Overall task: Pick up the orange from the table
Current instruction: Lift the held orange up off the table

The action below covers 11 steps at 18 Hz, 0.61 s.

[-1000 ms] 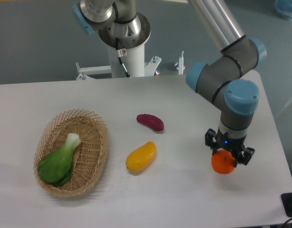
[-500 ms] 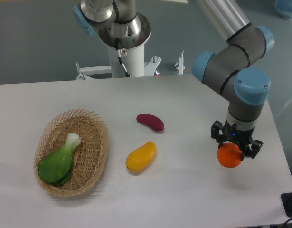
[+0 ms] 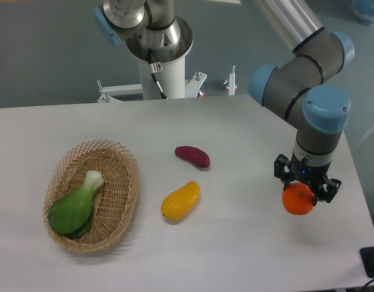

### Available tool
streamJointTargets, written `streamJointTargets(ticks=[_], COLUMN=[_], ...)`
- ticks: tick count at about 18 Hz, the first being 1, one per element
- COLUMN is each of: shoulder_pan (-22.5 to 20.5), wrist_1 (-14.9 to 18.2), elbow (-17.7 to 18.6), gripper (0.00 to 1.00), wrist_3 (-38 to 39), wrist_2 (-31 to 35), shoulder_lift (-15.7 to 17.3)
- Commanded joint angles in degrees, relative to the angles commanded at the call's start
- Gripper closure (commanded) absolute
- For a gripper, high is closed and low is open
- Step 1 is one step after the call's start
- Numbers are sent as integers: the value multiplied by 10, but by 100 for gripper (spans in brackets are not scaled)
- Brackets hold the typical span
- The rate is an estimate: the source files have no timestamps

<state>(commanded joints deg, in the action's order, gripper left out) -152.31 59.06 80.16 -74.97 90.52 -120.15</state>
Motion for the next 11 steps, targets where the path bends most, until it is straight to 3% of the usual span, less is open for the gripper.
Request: streamJointTargets(ticks=[11], shoulder_pan=[3], wrist_1=[-1], elbow=[5], gripper=[36], wrist_3=[4], wrist_2=[2], shoulder_lift=[1])
